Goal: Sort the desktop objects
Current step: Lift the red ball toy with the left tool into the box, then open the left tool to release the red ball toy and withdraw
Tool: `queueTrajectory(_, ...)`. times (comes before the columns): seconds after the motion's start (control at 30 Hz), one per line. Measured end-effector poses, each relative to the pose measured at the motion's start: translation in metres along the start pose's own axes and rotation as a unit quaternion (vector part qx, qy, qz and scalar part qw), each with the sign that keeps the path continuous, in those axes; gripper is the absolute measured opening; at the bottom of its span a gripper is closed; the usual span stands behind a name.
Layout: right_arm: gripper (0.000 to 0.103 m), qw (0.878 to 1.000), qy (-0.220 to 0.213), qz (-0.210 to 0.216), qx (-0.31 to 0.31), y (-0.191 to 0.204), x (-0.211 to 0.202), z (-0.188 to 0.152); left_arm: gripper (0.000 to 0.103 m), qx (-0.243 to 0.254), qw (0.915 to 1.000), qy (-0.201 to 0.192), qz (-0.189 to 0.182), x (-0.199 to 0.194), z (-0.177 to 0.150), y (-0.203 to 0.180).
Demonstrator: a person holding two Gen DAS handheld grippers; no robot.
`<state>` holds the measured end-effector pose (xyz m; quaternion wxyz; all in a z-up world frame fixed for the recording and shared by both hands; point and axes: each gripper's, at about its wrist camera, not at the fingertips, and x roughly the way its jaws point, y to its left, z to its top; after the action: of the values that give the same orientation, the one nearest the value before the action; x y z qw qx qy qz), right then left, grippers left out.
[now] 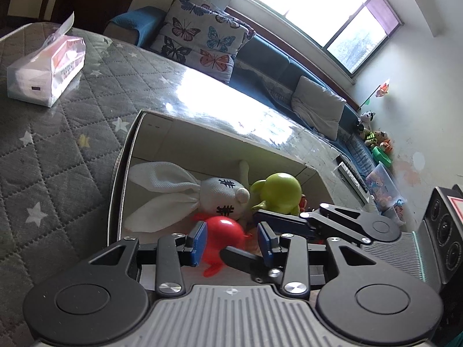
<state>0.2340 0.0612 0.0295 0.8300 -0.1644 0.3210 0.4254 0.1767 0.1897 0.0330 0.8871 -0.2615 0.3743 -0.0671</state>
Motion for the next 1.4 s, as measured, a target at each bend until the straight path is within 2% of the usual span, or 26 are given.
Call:
queueTrajectory(0.2,0.051,0.999,-0.025,-0.026,0.021,0.005,-0.024,-0.006,0.041,0.026,0.9994,-0.021,0.005,-0.015,-0.006,-0.014)
queueTrajectory(0.27,0.058,0.999,-0.026,-0.038,0.029,0.007,-0.032,-0.009,0.041,0.039,0.9987,-0.032,0.009,-0.021,-0.010,-0.019)
queueTrajectory(0.47,0.060,0.996,-0.035,-0.067,0.047,0.015,-0.055,-0.021,0.041,0.074,0.9953,-0.056,0.028,-0.035,-0.024,-0.035)
queueTrajectory(0.57,0.070,0.994,-0.037,-0.082,0.055,0.020,-0.067,-0.029,0.041,0.096,0.9924,-0.065,0.042,-0.040,-0.034,-0.044)
queueTrajectory(0.67,0.075,0.993,-0.044,-0.087,0.064,0.025,-0.077,-0.038,0.041,0.117,0.9892,-0.070,0.054,-0.044,-0.044,-0.053)
queueTrajectory(0.83,0.077,0.991,-0.050,-0.099,0.079,0.033,-0.091,-0.052,0.041,0.144,0.9847,-0.070,0.070,-0.047,-0.061,-0.066)
queueTrajectory(0.9,0.083,0.989,-0.051,-0.106,0.086,0.035,-0.096,-0.056,0.041,0.155,0.9823,-0.072,0.077,-0.048,-0.069,-0.071)
queueTrajectory(1.03,0.086,0.987,-0.055,-0.115,0.102,0.038,-0.104,-0.067,0.041,0.171,0.9782,-0.079,0.086,-0.052,-0.082,-0.080)
queueTrajectory(1.3,0.087,0.980,-0.044,-0.134,0.141,0.040,-0.110,-0.086,0.041,0.186,0.9729,-0.072,0.116,-0.050,-0.105,-0.086)
queueTrajectory(1.4,0.087,0.978,-0.036,-0.145,0.145,0.044,-0.109,-0.093,0.041,0.180,0.9740,-0.064,0.122,-0.048,-0.109,-0.083)
